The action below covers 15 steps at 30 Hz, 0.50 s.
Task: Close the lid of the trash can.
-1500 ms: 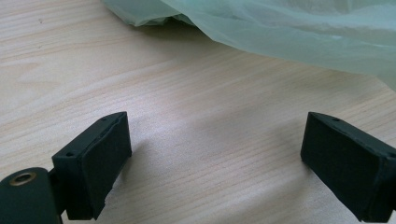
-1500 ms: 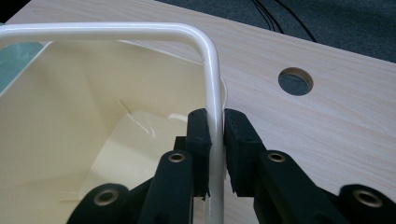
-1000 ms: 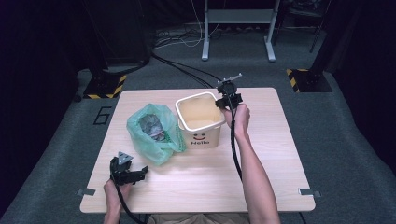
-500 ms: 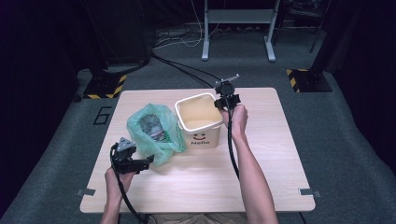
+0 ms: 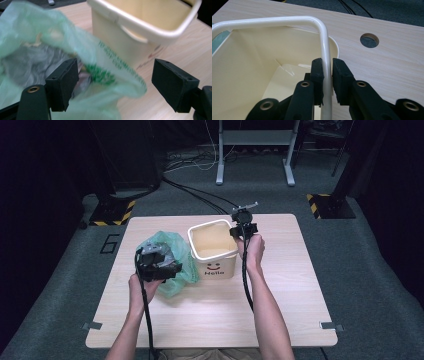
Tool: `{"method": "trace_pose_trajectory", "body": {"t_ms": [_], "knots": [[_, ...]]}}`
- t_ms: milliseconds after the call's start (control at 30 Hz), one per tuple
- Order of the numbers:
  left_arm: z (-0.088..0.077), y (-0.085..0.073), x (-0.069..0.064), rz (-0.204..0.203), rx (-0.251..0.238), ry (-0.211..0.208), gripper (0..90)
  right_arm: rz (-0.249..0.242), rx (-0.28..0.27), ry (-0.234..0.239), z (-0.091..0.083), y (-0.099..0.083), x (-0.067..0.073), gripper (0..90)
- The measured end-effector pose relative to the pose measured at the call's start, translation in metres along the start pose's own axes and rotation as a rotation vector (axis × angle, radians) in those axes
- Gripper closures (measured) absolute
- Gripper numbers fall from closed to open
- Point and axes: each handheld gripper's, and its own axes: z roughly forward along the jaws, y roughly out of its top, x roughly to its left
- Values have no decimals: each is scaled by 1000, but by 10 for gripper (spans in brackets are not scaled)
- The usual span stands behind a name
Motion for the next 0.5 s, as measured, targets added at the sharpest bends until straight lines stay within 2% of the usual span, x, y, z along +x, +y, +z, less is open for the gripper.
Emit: {"method": "trace_pose_trajectory", "body": {"t_ms": [67, 233, 367, 433, 500], "knots": [[5, 10, -1, 2, -2, -2, 236, 5, -7, 2, 0, -1, -1, 788], [25, 34, -3, -33, 5, -14, 265, 17, -15, 4, -1, -3, -1, 787], [39, 45, -1, -50, 18, -24, 280, 17, -15, 3, -1, -3, -1, 786], [48, 49, 1, -64, 43, -23, 301, 18, -16, 4, -1, -3, -2, 785], [52, 52, 5, -104, 42, -50, 355, 15, -18, 7, -1, -4, -2, 783]]}}
